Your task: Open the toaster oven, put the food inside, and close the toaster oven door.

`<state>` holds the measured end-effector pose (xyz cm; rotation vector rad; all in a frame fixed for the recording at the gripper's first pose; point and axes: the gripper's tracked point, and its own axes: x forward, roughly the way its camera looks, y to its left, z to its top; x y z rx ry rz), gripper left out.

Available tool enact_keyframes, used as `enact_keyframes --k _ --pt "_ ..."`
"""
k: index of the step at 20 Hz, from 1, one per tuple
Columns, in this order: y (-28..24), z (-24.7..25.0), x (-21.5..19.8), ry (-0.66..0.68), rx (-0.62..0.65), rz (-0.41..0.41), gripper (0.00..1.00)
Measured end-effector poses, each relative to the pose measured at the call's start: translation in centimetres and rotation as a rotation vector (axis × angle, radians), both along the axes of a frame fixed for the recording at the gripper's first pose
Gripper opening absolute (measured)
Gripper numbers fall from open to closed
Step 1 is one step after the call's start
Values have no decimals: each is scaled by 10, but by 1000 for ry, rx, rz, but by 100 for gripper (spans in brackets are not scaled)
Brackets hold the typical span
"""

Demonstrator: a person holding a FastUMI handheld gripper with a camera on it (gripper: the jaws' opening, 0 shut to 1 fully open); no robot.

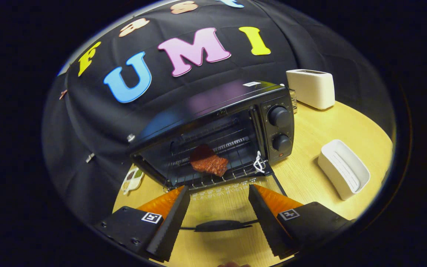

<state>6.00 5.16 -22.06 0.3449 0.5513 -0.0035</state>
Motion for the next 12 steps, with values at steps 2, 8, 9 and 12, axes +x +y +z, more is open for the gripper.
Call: enact_keyframes --k 2,8,9,12 --pt "2 -7 -17 30 -73 50 98" --pt "13 -35 -71 128 -215 168 99" --pt "14 -40 -79 146 -241 190 98" --pt "13 -58 -95 194 -277 231 99"
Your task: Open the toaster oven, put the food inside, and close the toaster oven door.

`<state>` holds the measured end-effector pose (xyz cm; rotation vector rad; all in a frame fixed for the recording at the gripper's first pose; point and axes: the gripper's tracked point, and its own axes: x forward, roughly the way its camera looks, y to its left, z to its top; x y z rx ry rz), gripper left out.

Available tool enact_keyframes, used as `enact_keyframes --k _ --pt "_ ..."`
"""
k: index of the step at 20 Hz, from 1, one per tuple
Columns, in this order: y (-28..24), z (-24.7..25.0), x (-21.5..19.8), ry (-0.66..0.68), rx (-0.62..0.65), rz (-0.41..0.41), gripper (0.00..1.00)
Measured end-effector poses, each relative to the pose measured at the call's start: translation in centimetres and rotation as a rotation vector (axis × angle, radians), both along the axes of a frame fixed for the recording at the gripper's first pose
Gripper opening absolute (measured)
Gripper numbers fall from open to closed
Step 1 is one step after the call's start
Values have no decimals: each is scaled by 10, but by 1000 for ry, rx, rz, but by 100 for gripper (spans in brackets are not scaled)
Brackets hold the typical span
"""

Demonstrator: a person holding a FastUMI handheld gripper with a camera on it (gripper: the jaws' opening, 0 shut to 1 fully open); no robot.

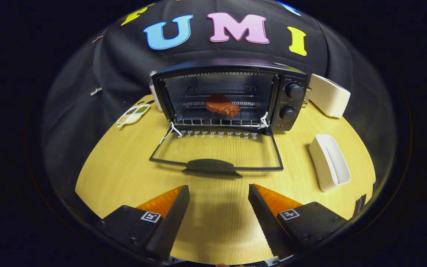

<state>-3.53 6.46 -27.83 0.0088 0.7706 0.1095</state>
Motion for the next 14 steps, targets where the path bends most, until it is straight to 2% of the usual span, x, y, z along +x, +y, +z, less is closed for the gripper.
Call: enact_keyframes --k 3,8,14 --pt "-10 -20 -5 50 -7 -25 99" --pt "-27 -33 7 51 -27 -51 99" --pt "-16 -45 19 55 -38 6 99"
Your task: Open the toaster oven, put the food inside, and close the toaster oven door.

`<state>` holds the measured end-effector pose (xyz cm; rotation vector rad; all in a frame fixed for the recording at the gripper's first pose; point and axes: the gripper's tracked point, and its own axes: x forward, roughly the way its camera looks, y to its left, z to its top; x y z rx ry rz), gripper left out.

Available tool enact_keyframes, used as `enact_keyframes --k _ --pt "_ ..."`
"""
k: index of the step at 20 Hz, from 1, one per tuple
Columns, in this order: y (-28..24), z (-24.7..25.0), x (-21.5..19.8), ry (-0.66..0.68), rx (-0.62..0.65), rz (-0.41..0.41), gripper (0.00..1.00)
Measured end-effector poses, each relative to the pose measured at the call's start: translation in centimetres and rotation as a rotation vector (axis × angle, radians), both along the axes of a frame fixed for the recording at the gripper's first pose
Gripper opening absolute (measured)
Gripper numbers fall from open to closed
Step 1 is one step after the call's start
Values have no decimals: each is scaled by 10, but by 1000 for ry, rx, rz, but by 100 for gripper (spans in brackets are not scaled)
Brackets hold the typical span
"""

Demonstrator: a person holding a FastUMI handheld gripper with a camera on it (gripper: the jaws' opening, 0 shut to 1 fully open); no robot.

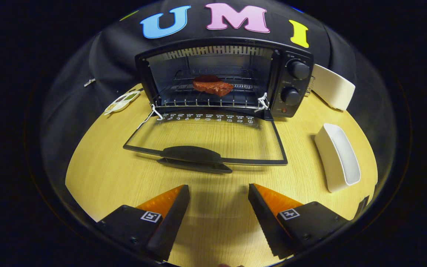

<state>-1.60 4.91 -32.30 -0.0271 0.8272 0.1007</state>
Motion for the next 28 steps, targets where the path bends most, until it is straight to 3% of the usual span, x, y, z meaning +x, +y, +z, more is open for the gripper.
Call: enact_keyframes --k 16,22,28 --pt "24 -2 33 -14 -2 74 99" --pt "27 35 28 -95 -12 136 99" --pt "29 71 35 -143 6 149 99"
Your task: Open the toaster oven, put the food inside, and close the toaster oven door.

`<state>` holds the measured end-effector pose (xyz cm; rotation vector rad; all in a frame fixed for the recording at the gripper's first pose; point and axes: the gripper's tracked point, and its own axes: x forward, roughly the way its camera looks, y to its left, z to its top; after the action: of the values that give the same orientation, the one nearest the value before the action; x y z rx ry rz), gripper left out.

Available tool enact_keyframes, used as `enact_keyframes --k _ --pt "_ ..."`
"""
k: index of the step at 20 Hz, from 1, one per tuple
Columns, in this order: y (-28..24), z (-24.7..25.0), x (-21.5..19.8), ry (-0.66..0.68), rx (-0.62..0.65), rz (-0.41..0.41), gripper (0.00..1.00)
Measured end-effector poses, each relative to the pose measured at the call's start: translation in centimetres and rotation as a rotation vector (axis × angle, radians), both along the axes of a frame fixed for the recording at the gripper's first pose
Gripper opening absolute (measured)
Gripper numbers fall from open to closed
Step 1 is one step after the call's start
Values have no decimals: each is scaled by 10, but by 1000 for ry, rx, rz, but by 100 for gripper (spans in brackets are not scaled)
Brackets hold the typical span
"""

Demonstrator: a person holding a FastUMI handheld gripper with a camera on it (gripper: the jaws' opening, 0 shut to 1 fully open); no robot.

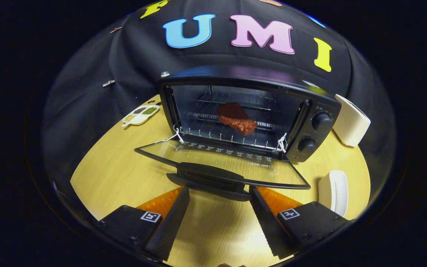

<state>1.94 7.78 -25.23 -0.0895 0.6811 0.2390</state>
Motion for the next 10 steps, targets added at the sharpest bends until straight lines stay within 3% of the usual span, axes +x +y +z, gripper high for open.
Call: enact_keyframes --k 4,10 --pt "-1 36 18 -60 21 -9 99" --pt "-7 84 77 -143 55 -67 100"
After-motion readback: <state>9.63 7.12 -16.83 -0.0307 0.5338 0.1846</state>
